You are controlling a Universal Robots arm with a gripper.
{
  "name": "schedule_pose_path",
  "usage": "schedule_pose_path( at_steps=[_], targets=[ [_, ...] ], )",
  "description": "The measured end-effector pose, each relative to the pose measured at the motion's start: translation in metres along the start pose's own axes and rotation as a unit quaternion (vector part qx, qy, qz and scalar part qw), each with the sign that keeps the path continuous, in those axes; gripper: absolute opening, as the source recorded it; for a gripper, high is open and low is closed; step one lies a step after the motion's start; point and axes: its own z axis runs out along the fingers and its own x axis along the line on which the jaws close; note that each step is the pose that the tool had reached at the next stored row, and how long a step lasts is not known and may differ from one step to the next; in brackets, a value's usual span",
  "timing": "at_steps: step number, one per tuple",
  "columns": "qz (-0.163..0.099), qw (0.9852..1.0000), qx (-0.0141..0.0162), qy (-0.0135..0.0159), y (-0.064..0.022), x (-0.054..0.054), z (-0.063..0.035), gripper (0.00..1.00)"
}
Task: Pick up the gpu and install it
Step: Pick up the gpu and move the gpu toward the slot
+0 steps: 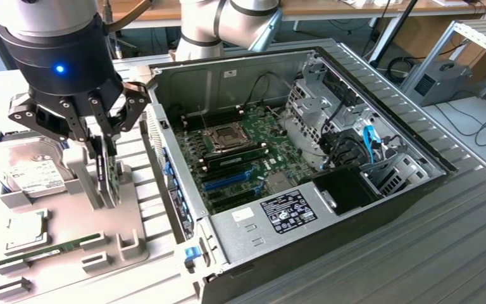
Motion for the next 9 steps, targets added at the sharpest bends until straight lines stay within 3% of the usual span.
schedule_pose_path(
  at_steps=[9],
  targets=[
    [0.000,1.0000,-0.0001,0.0000,0.0002,-0.0001,-0.0053,0.26]
  ],
)
